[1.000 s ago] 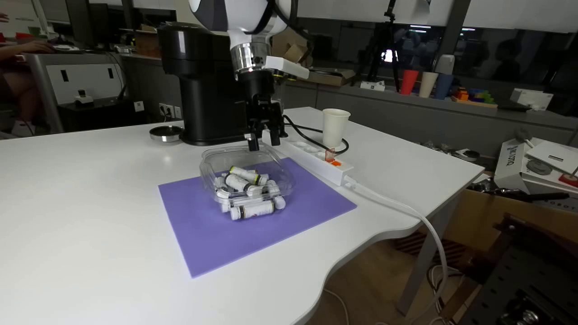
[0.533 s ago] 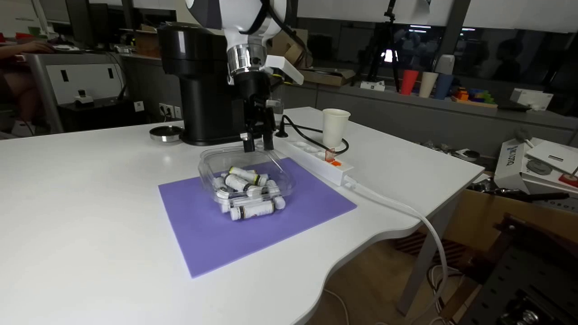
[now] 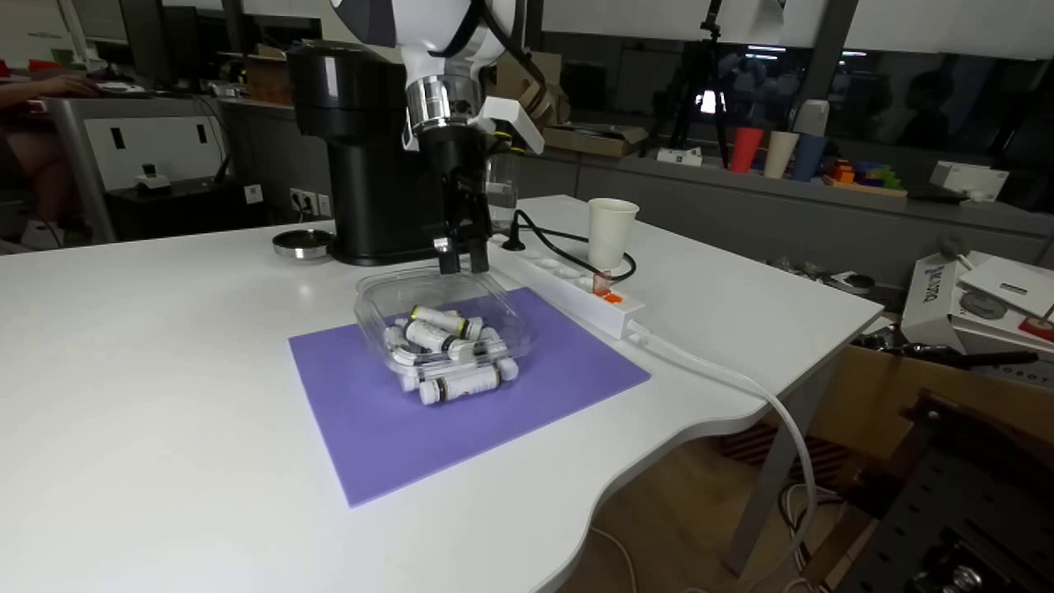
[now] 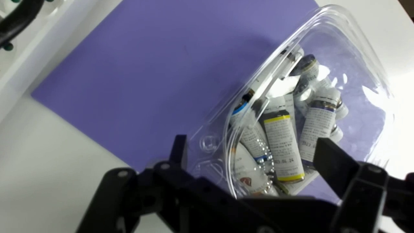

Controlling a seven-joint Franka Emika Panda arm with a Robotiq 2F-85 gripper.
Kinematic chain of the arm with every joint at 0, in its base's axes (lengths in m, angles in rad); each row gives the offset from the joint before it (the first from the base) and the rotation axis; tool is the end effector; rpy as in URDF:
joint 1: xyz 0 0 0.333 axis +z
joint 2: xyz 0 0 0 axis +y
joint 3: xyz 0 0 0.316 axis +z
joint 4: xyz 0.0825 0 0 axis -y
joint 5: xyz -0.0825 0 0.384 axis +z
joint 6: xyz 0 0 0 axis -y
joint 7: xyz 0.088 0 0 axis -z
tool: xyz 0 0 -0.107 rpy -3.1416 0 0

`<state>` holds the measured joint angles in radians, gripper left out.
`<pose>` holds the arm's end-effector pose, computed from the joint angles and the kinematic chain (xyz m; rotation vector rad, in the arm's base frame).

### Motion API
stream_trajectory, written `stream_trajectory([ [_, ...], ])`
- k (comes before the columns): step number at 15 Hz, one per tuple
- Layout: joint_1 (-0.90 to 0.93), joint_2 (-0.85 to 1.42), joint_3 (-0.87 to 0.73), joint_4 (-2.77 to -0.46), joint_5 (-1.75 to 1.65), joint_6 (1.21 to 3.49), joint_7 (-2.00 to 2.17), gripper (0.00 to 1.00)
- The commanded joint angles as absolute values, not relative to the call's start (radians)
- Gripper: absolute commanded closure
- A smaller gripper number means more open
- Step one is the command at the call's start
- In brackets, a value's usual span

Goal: Open the clear case

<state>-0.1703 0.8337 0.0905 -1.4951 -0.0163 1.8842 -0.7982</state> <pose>0.6561 -0.0608 0.1475 -2.6725 -0.9943 0.5431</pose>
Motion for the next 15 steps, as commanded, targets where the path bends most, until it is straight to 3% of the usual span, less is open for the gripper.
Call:
stream_trajectory([
  [1,-0.17,0.803,0.102,-1.506,-0.006,1.873,-0.833,0.0],
  [15,-0.135,0.677,0.126,-1.609,0.0,1.873,-0.897,0.0],
])
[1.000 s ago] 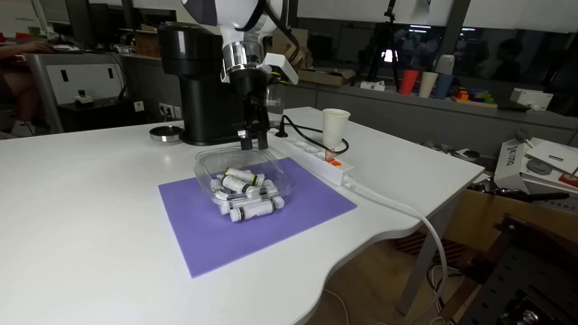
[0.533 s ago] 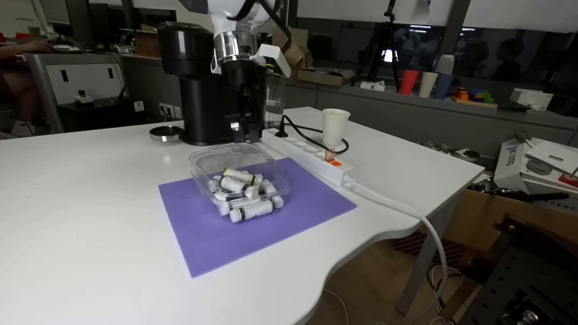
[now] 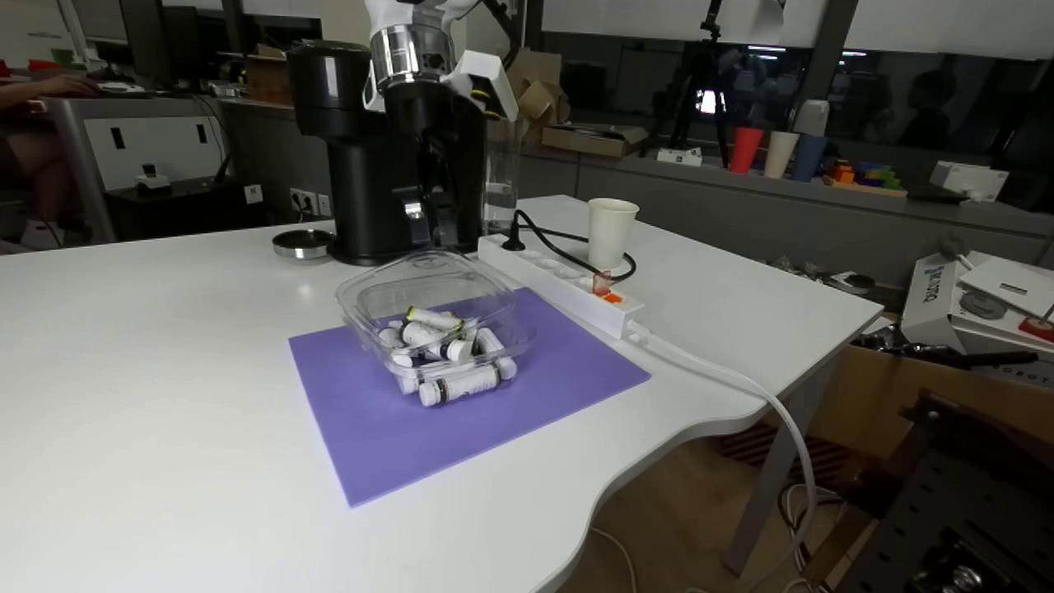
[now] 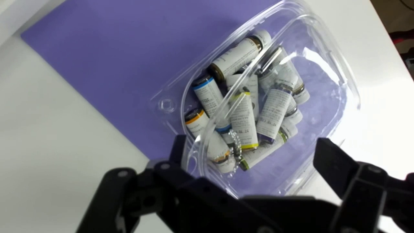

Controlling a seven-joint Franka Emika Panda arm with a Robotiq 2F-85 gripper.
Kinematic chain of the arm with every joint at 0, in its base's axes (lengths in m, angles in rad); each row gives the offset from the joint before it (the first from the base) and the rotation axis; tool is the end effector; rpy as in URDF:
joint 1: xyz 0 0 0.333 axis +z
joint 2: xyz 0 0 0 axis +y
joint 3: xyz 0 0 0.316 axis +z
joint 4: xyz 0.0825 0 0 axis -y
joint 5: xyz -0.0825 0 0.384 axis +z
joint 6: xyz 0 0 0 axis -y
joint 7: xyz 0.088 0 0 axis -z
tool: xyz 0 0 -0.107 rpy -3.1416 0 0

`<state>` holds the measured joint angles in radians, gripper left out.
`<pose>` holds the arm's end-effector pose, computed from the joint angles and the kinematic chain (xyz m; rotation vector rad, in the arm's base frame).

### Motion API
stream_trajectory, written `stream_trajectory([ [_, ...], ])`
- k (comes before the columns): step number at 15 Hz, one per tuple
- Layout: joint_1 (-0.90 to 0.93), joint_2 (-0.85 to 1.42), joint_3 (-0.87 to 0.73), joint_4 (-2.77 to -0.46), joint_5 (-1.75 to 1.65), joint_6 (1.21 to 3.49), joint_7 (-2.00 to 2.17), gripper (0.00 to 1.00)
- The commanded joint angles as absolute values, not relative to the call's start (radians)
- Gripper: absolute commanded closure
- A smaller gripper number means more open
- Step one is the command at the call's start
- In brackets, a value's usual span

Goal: Open the clear case

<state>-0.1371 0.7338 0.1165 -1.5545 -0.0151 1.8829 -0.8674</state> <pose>0.6553 -0.0231 0.1916 -2.6180 -1.1698 0.4823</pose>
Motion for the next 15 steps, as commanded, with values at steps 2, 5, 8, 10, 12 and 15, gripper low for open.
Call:
stream_trajectory([
  [2,-0.132,0.659,0.135,-1.628,0.004,1.879,-0.92,0.0],
  [5,-0.126,0.617,0.149,-1.665,0.026,1.87,-0.941,0.0],
  [8,-0.117,0.579,0.157,-1.696,0.051,1.844,-0.96,0.0],
  [10,-0.105,0.555,0.156,-1.715,0.055,1.838,-0.968,0.0],
  [12,-0.09,0.532,0.157,-1.738,0.051,1.848,-0.973,0.0],
  [15,-0.056,0.496,0.158,-1.783,0.019,1.89,-0.991,0.0],
])
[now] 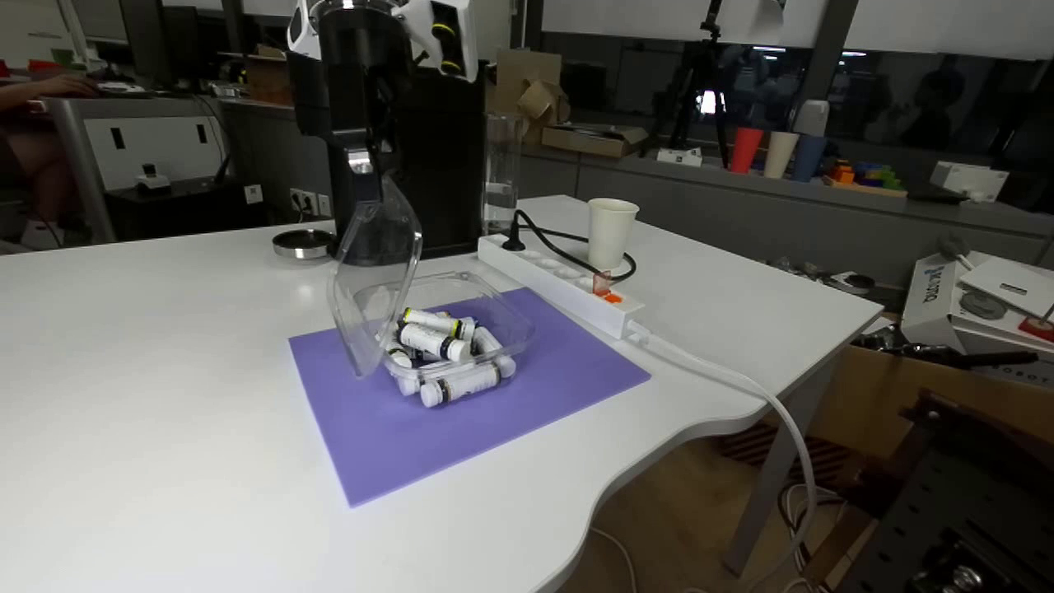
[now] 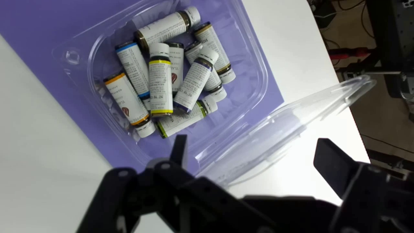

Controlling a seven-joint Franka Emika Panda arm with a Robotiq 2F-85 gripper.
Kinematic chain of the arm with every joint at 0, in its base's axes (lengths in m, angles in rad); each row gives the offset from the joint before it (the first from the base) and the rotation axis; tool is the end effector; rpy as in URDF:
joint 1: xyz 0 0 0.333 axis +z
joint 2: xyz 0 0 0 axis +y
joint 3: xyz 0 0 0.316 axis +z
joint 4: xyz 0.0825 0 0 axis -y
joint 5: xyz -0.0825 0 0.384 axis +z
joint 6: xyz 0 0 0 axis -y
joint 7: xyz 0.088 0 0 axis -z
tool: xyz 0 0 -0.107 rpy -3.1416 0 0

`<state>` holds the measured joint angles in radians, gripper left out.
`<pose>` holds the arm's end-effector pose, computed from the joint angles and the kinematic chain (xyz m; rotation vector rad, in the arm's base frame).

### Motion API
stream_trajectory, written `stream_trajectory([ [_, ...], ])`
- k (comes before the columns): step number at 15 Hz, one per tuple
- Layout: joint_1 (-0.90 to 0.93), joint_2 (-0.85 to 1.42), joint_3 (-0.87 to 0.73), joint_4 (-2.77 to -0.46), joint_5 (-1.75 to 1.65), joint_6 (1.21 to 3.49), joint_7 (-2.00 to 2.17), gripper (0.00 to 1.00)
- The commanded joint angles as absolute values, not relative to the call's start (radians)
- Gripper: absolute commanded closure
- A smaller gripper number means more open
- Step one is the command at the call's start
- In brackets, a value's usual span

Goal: Open the clear case

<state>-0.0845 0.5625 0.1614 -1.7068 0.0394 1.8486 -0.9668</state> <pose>0.6212 0.0434 0.2433 -2.4580 -1.3724 0.4574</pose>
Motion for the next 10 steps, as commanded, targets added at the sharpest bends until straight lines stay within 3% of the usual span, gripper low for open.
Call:
stream_trajectory([
  [1,-0.04,0.485,0.158,-1.8,-0.003,1.912,-1.004,0.0],
  [10,0.032,0.375,0.186,-1.901,-0.016,2.053,-1.036,0.0],
])
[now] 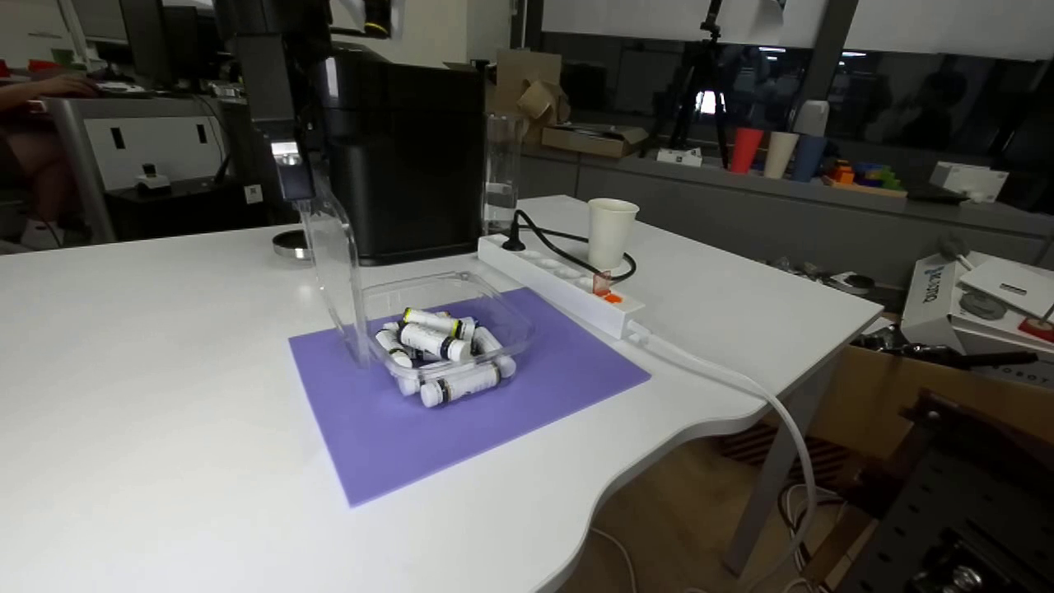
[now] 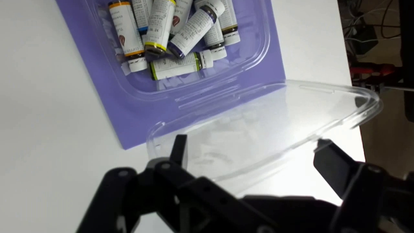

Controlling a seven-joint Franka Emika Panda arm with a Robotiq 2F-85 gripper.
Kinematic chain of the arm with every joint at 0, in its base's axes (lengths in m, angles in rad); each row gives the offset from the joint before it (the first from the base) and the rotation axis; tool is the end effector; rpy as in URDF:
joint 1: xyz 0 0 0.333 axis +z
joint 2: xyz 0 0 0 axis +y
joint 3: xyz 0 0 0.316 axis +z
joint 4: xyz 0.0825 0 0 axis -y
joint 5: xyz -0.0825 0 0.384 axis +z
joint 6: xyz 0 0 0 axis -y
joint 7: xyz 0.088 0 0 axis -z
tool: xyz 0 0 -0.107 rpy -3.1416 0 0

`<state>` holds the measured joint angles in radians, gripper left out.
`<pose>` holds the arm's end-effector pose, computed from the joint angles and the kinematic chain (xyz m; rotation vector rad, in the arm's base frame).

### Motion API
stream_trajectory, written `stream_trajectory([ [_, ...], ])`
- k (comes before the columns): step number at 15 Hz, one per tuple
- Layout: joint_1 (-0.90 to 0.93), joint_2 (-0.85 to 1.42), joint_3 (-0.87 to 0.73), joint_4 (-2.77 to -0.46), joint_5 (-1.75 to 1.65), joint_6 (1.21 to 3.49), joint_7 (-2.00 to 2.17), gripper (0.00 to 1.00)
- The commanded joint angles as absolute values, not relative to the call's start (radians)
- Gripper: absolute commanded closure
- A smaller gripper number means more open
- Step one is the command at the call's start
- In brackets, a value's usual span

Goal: Open the clear case

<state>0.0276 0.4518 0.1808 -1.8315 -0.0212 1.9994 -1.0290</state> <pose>0.5999 0.1195 0.2693 -2.4031 -1.7194 0.3397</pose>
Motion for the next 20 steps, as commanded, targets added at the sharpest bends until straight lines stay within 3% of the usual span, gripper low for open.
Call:
stream_trajectory([
  [1,0.032,0.36,0.189,-1.911,-0.001,2.072,-1.028,0.0],
  [10,0.007,0.271,0.167,-1.947,0.257,2.04,-0.873,0.0],
  [20,-0.047,0.307,0.027,-2.014,0.171,2.329,-0.612,0.0],
])
